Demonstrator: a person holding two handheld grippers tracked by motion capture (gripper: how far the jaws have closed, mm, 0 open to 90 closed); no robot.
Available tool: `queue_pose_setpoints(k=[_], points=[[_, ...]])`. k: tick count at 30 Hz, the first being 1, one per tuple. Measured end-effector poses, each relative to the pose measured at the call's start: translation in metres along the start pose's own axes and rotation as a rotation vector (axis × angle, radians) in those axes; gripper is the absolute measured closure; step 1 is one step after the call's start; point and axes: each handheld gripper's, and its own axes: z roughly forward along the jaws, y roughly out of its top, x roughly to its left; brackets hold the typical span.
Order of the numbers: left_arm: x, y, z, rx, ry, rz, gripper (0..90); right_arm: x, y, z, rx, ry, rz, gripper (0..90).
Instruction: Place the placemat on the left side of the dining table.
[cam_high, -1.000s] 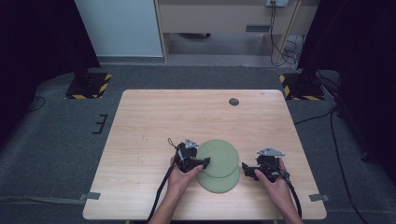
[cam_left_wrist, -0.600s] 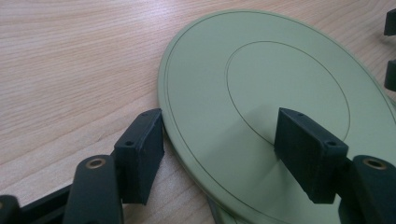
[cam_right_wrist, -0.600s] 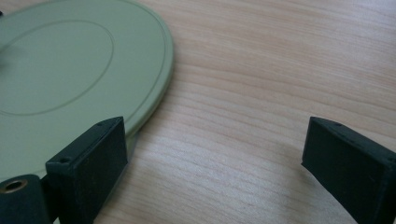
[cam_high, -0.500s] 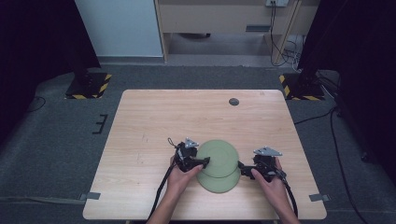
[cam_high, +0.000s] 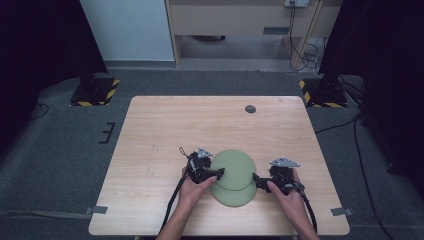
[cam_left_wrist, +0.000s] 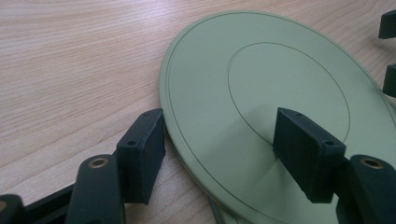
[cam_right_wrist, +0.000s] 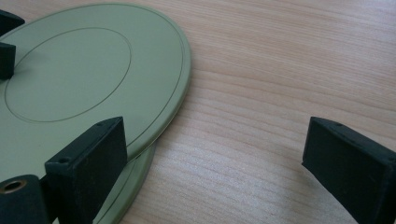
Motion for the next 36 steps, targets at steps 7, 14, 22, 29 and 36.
queue_pose_setpoints(k=[7,14,22,29,36], points=[[0.001,0.0,0.0,-0.003,-0.005,0.001,34.1,0.002,0.001,0.0,-0.011,0.009,-0.006,6.8],[0.002,-0.001,0.001,-0.005,-0.014,0.003,33.7,0.005,0.0,0.002,-0.001,0.015,-0.006,6.7],[0.002,-0.001,0.001,-0.01,-0.021,-0.003,33.6,0.004,0.0,0.003,0.004,0.016,-0.009,6.4],[-0.005,0.004,-0.009,-0.057,0.024,0.021,42.5,0.003,0.0,0.004,0.005,0.023,-0.008,5.1],[-0.016,0.013,-0.023,-0.142,-0.015,0.053,57.0,0.003,0.0,0.004,0.004,0.022,-0.006,4.9]])
